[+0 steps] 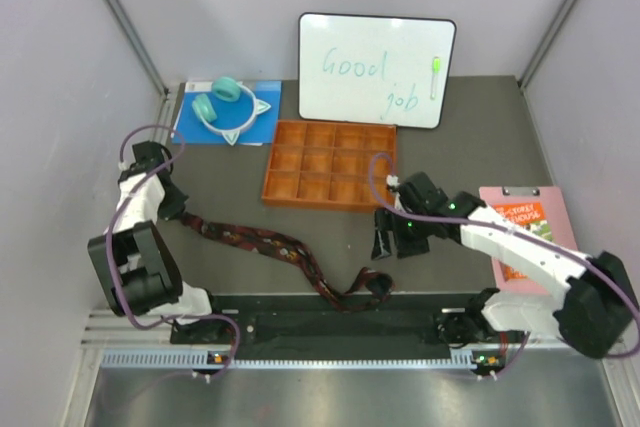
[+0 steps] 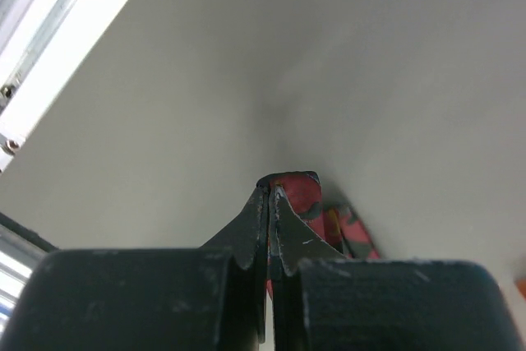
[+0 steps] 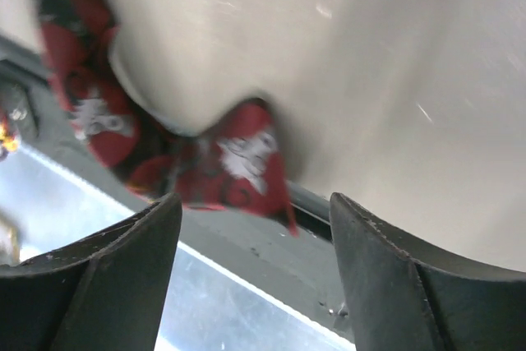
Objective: Roll the ties
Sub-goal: Flatten out the tie at the center of the board.
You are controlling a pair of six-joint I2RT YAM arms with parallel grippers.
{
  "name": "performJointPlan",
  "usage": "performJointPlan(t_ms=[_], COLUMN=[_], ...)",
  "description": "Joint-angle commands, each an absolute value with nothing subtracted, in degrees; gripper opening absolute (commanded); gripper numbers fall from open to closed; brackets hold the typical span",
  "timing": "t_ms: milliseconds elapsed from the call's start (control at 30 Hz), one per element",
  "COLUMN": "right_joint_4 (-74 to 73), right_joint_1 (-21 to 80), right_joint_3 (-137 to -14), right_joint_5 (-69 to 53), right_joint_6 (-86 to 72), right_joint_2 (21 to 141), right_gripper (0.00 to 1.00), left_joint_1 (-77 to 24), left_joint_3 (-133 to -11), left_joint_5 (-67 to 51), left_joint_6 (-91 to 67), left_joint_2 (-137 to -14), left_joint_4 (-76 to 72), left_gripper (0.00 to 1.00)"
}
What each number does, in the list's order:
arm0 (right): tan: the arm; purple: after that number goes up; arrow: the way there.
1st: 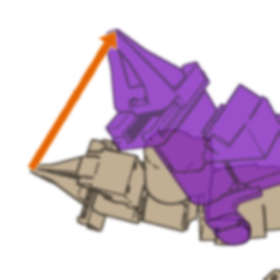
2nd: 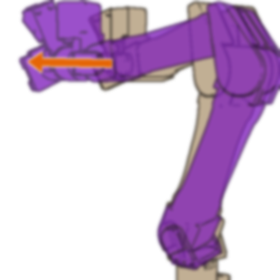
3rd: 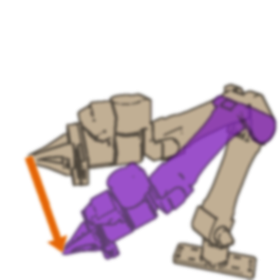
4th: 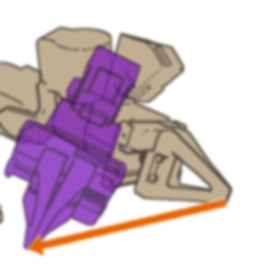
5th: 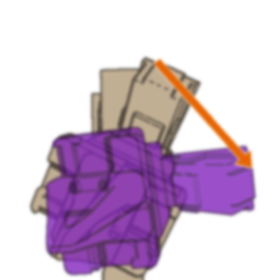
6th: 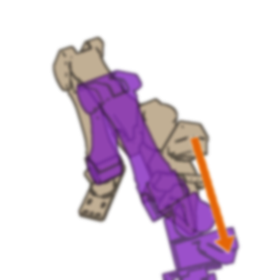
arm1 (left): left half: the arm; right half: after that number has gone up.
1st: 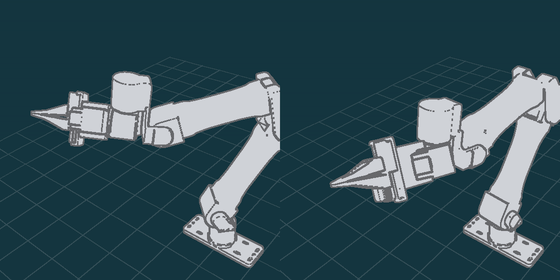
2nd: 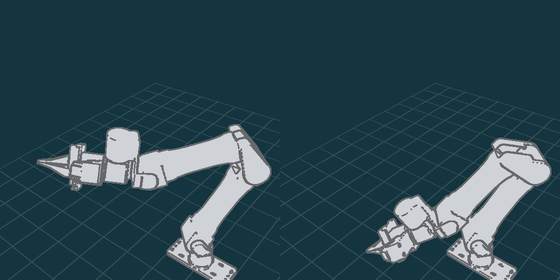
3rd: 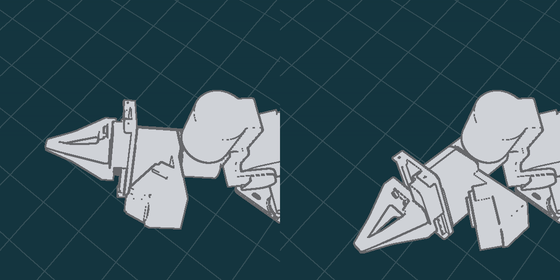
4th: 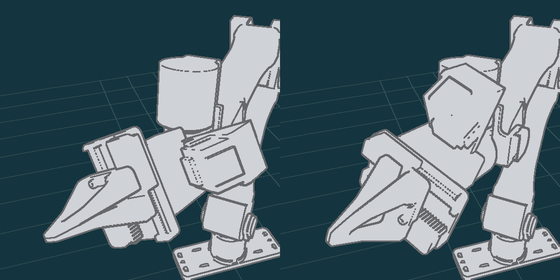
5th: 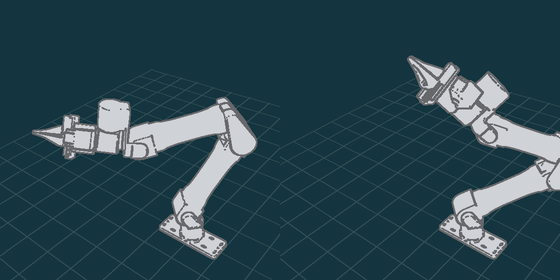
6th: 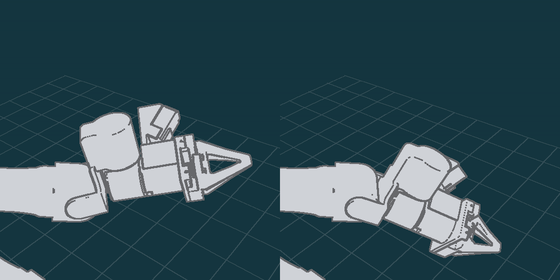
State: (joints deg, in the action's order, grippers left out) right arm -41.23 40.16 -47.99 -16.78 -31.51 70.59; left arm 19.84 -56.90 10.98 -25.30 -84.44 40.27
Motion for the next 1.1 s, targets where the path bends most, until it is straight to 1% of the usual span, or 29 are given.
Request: performJointPlan(t_ms=[0, 133, 200, 333, 400, 467, 567, 667, 767, 800, 867, 933, 1067], right_joint_4=[-43.2, -41.3, -40.1, -36.9, -35.4, -35.2, -34.6, -34.4, -36.5, -36.8, -36.7, -35.1, -33.8], right_joint_1=[43.7, 49.8, 51.1, 51.5, 51.6, 51.9, 53.0, 53.9, 54.0, 53.9, 54.0, 54.0, 55.2], right_joint_3=[-42.2, -38.4, -36.7, -34.9, -34.5, -34.8, -35.0, -34.5, -32.2, -31.1, -27.9, -24.4, -22.5], right_joint_5=[-6.9, -4.7, -3.6, -3.2, -3.3, -3.1, -2.5, -0.4, 3.2, 3.6, 2.6, 1.1, 0.6], right_joint_6=[-40.8, -45.7, -47.8, -49.0, -48.6, -48.4, -47.9, -47.7, -49.3, -50.4, -52.2, -53.1, -53.7], right_joint_2=[63.8, 63.5, 63.6, 63.5, 64.2, 64.2, 61.5, 55.0, 47.6, 45.5, 41.1, 38.9, 41.5], right_gripper=[0.73, 0.73, 0.72, 0.67, 0.62, 0.61, 0.61, 0.62, 0.59, 0.54, 0.51, 0.5, 0.5], left_joint_1=[19.3, 19.0, 19.1, 19.0, 19.0, 19.0, 19.0, 19.0, 19.0, 19.1, 19.0, 19.0, 19.0], left_joint_3=[-54.1, -53.4, -53.5, -53.7, -53.8, -53.9, -53.9, -53.9, -53.9, -53.9, -54.0, -54.0, -54.0], left_joint_5=[8.5, 8.1, 8.4, 8.0, 8.3, 8.3, 8.5, 8.5, 8.7, 8.9, 9.0, 9.0, 8.8], left_joint_6=[-24.6, -24.4, -24.3, -24.1, -24.0, -24.0, -24.0, -24.0, -24.0, -24.0, -24.0, -24.0, -24.0], left_joint_2=[-79.4, -78.5, -78.5, -78.9, -79.0, -79.2, -79.4, -79.1, -78.8, -78.7, -78.6, -78.7, -78.5], left_joint_4=[41.1, 40.5, 40.3, 40.2, 40.2, 40.2, 40.0, 40.1, 40.1, 40.0, 39.9, 40.0, 40.0], left_gripper=[0.0, 0.0, 0.0, 0.0, 0.0, 0.0, 0.0, 0.0, 0.0, 0.0, 0.0, 0.0, 0.0])
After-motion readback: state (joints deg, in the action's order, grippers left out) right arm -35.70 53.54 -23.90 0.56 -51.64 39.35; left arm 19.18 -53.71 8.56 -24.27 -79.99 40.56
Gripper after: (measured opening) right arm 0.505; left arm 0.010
